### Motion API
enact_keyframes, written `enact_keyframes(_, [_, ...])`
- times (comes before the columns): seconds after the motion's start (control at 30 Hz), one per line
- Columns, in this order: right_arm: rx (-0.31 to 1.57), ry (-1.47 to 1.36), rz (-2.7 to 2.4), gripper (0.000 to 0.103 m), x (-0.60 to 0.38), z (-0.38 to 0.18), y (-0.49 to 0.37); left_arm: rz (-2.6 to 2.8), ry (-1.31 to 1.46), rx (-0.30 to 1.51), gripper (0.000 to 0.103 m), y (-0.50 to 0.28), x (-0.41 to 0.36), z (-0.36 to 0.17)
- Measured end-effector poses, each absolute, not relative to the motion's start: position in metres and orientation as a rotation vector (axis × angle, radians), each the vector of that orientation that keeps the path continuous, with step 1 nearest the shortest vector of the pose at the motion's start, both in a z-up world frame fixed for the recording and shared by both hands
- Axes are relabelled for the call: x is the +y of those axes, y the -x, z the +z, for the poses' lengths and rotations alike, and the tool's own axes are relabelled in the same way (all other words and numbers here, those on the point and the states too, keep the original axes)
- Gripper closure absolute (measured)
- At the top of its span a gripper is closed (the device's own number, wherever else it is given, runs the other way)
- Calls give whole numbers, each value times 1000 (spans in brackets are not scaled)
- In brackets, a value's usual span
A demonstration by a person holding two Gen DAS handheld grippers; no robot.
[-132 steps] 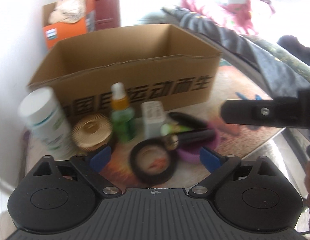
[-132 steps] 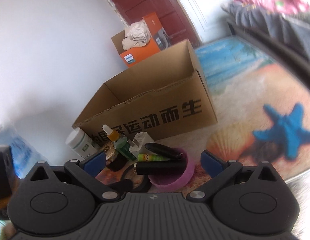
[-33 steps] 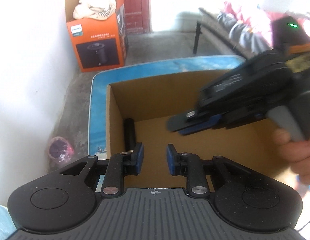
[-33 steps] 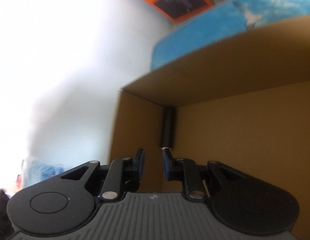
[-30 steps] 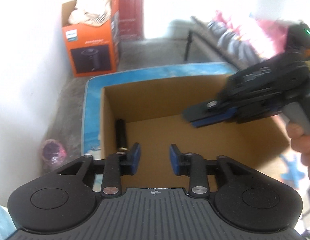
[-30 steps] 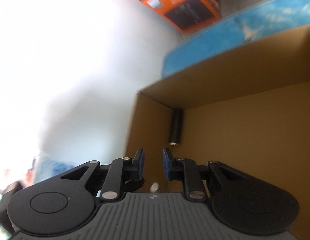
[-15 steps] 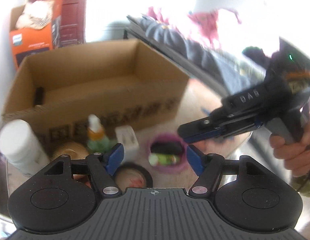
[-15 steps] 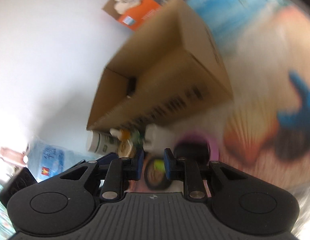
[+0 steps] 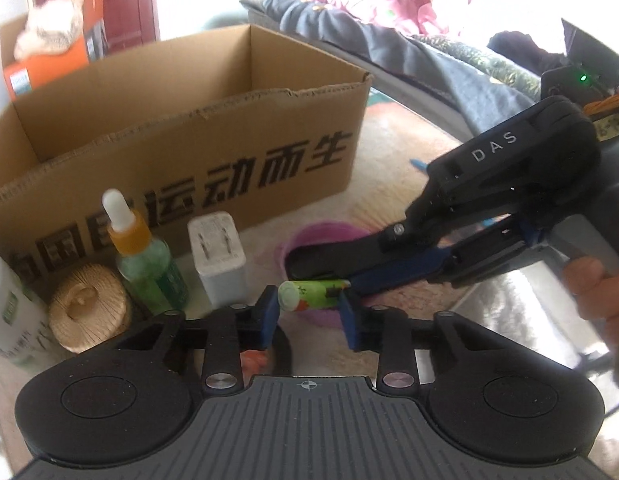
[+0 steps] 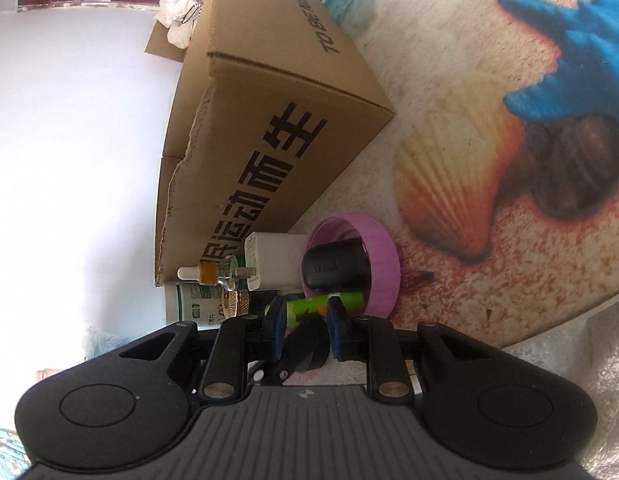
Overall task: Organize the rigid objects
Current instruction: 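Grasp the green-and-white tube on the pink lid with the right gripper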
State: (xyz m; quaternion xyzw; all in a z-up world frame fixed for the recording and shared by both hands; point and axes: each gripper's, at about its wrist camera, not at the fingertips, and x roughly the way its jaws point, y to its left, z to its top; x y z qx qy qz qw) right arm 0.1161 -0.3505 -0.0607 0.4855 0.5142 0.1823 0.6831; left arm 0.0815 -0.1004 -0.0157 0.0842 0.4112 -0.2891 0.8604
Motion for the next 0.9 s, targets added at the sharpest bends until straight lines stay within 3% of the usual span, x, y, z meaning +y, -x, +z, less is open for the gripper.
enact_keyframes(0.07, [1149,-1084,402,79,-354,-59,-117,-638,-154,875,80,-76,-97,-14])
enact_keyframes(0.83, [1232,-928,355,78,-351,-43,-129,-691,-102,978,80,-85,-114,-17])
enact_keyframes(0.9, [1243,-905,352,78,-349,-40,-133,-678,-123,971,87,-84,-116,-16])
